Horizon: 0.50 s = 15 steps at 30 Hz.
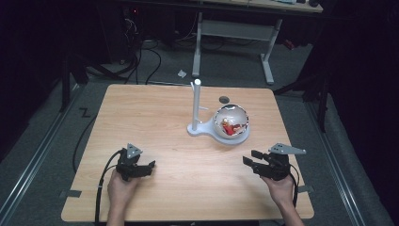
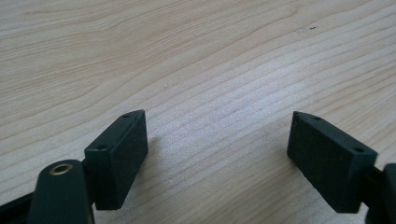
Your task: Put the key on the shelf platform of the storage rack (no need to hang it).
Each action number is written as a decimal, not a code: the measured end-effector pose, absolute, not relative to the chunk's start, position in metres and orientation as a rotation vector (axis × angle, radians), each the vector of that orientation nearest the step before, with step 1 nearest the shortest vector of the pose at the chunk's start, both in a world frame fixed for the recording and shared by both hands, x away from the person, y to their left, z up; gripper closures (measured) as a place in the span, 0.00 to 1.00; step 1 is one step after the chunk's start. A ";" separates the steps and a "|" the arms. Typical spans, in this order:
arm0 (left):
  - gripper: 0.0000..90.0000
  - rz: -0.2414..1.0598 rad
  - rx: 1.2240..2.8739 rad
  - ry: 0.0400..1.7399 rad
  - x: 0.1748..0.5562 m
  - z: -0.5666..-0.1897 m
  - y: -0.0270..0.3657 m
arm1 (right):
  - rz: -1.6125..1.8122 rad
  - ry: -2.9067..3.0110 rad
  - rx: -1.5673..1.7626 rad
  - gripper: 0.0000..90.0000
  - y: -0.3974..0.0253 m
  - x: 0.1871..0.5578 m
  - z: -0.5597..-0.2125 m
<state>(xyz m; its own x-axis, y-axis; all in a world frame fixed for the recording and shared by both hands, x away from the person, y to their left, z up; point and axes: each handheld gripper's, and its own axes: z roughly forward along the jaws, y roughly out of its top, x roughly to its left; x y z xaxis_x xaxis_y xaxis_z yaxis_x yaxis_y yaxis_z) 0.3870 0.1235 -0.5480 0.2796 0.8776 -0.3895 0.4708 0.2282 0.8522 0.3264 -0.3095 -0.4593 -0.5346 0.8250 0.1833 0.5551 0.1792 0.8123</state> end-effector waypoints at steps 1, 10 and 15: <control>0.23 0.449 1.407 1.355 0.387 -0.548 0.124 | 1.284 2.165 1.320 0.53 -0.309 0.327 -0.461; 0.23 0.449 1.408 1.355 0.387 -0.548 0.124 | 1.269 2.179 1.342 0.52 -0.302 0.332 -0.473; 0.23 0.449 1.408 1.355 0.387 -0.548 0.124 | 1.259 2.198 1.334 0.52 -0.298 0.333 -0.479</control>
